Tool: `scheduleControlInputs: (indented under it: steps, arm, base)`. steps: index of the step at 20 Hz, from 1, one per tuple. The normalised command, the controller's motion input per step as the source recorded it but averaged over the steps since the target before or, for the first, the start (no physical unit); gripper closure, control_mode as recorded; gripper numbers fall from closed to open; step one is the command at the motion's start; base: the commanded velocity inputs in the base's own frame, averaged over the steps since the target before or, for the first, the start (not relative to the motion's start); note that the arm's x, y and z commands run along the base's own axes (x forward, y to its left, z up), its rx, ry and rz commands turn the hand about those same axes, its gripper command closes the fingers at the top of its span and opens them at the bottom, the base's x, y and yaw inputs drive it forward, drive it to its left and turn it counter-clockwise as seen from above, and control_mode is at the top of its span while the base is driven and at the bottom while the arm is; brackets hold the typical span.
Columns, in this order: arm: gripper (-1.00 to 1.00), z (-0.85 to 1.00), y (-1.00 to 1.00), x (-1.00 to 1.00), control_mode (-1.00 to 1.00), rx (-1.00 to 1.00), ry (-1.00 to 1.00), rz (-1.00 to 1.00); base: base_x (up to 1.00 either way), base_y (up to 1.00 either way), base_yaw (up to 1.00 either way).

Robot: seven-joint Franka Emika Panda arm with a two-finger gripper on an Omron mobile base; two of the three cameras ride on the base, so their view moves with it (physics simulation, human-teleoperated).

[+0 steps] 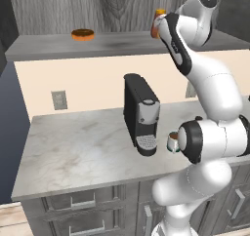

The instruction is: Pick the syrup bottle and honey bottle from the cabinet and place them next to the mug.

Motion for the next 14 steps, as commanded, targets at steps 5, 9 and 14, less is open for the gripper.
scheduleControlInputs:
  steps: [5,9,14]
  arm:
    - [-1.0,0.0,-0.22,0.05,-1.0,0.0,0.0,0.07]
    - [-1.0,0.0,0.0,0.31,-1.0,0.0,0.0,0.11]
    - [-1.0,0.0,0.0,0.3,-1.0,0.0,0.0,0.13]
  base:
    - [0.0,0.0,0.0]
    - [0.0,0.0,0.0]
    - [0.0,0.0,0.0]
